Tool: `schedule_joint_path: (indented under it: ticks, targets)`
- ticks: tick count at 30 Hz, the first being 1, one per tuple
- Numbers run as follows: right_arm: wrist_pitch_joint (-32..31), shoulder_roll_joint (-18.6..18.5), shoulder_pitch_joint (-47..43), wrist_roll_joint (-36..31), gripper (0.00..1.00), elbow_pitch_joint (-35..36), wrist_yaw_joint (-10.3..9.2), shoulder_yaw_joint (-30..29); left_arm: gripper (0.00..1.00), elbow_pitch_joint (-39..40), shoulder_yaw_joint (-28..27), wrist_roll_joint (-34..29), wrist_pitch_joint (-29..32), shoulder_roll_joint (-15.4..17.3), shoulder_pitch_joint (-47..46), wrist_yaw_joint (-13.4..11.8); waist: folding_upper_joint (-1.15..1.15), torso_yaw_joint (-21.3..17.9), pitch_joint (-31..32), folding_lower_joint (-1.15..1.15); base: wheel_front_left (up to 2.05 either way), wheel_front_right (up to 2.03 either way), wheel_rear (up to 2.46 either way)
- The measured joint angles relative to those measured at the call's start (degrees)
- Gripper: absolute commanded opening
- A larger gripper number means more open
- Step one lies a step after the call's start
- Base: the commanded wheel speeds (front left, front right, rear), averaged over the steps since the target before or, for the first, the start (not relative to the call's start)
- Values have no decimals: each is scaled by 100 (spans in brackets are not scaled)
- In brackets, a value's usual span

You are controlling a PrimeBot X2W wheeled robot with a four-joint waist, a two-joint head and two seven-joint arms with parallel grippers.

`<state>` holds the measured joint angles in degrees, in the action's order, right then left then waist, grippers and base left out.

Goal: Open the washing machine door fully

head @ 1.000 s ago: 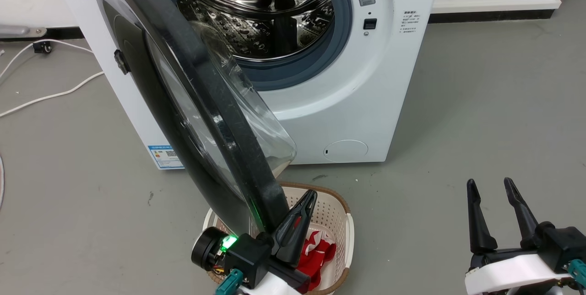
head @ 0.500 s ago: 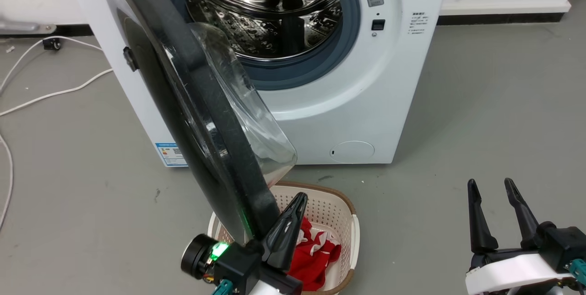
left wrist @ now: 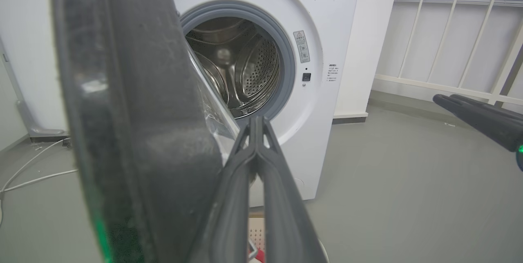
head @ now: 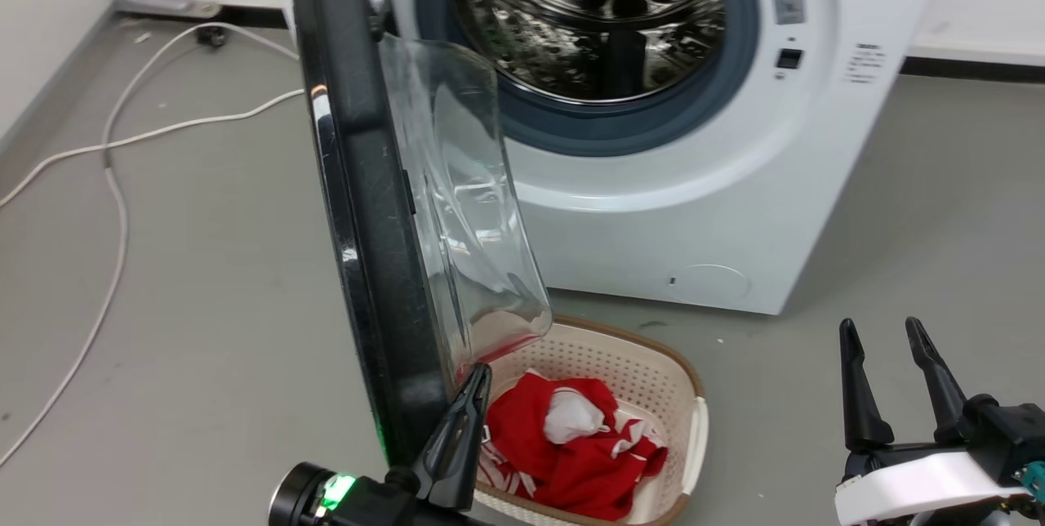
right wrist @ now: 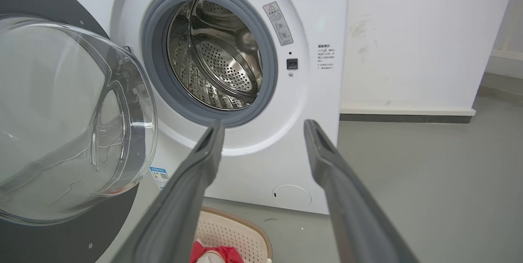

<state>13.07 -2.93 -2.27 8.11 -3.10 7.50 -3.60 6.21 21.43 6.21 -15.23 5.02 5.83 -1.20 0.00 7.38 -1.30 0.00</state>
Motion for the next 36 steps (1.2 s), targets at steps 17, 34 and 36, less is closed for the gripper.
schedule_joint_path:
  ticks: [17,34,36]
  targets:
    - [-100,2,23,-11,100,12,1,24,0,-4,-1273,424,2,460,151,-308,0,991,-159,1,0,0,0]
    - [-131,2,213,-30,100,41,0,-14,0,-1152,-2947,1048,15,1267,-945,-140,0,771,-486,1,0,0,0]
    - [-132,2,239,-58,100,40,1,-16,0,-1423,-3051,1078,14,1394,-1098,-74,0,733,-526,1,0,0,0]
